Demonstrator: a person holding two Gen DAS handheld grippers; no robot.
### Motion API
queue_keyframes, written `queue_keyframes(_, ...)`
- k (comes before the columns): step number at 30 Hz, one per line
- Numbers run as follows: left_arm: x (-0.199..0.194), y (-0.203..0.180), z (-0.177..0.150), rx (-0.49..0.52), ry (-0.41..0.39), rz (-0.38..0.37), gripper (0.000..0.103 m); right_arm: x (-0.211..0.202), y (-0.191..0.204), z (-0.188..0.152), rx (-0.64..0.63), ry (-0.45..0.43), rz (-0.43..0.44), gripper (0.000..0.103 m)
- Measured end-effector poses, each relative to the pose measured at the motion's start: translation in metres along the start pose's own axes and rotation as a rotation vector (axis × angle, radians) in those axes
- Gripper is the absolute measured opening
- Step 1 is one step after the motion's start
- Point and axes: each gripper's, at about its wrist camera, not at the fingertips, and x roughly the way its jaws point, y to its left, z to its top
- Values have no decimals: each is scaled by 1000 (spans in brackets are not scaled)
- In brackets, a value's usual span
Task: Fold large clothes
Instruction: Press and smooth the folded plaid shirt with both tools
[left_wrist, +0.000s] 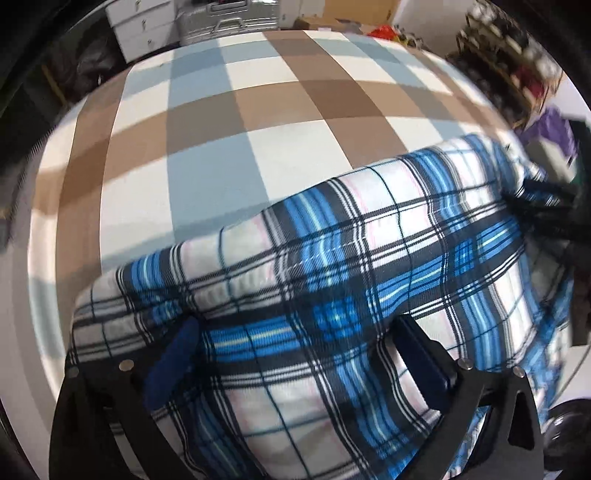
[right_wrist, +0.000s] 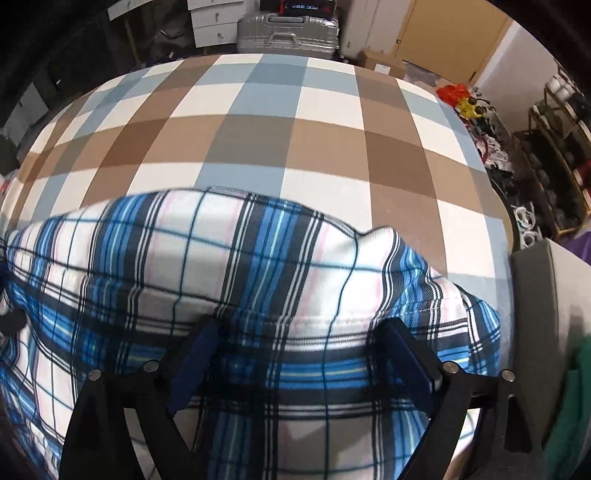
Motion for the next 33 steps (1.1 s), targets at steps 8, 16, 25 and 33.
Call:
queue_keyframes(8, 11, 0, 35, 59, 34, 43, 102, 5, 3, 27, -4, -46, 5, 92)
queue_keyframes(16, 23, 29, 99, 37, 49, 89, 102, 22, -6, 80, 70, -71, -39, 91)
queue_keyframes(25, 8, 39, 41, 59, 72, 103, 96, 7, -13, 64, -12, -58, -60, 59)
queue_keyframes(33, 3, 72, -3, 19, -37, 28, 101, -2, -58, 11, 112, -45, 71, 53)
